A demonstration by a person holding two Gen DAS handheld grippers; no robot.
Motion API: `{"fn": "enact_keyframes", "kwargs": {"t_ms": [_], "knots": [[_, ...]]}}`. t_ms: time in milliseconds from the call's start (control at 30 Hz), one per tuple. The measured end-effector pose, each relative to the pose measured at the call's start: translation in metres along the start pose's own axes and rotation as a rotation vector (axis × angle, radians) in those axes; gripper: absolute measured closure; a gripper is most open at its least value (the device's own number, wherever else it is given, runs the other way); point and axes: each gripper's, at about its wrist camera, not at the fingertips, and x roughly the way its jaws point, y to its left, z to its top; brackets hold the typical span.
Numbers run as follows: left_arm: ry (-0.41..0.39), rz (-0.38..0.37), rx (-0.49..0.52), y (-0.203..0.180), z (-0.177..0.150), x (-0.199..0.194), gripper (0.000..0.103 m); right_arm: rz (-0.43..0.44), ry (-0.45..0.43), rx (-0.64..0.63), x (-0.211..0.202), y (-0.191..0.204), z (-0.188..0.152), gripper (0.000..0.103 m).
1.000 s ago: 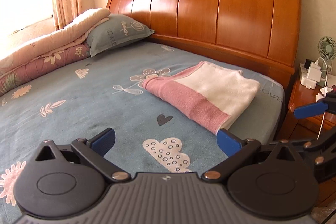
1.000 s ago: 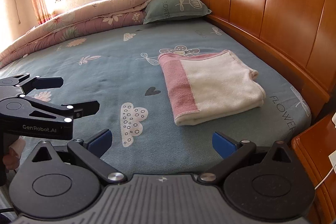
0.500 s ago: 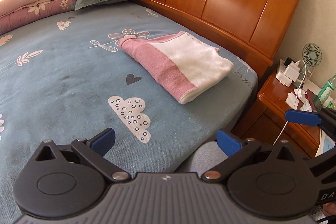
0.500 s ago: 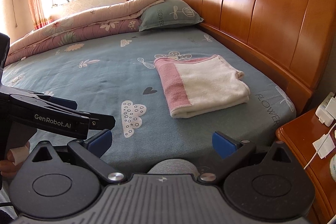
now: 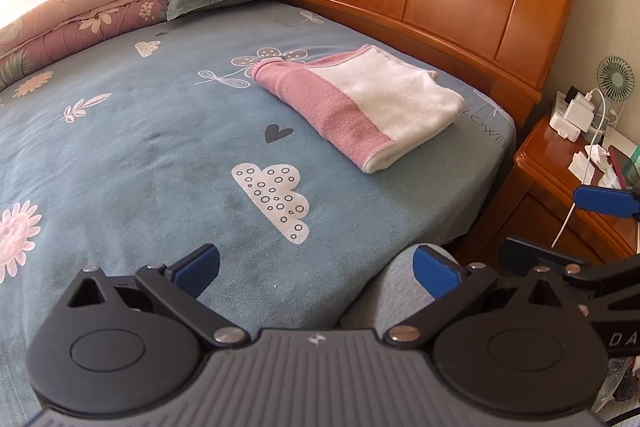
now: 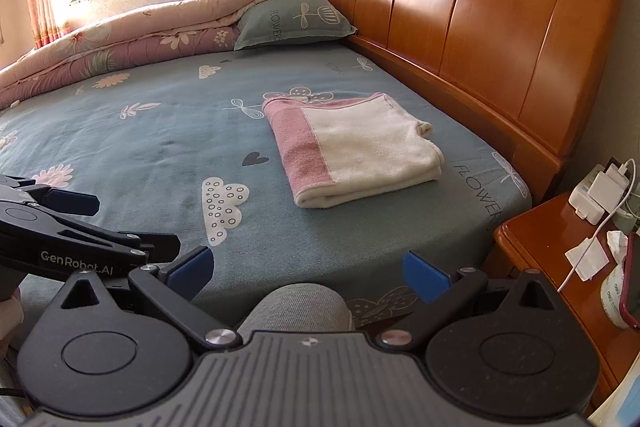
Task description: Fold clothes
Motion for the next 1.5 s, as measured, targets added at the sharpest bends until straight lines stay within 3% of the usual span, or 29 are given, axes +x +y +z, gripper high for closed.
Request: {"fn": "enact_keyframes", "kwargs": {"t_ms": [433,1500], "knots": [[-0.006,0.066,-0.022,0.004,-0.009,-0.01,0.001,-0.047,0.026,-0.011,0.006,0.008,-0.008,0.0],[0.0,0.073,-0.032,0.004,-0.012,-0.009,0.001,-0.029,0.017,-0.025,0.006,0.01,-0.009,0.0]]}}
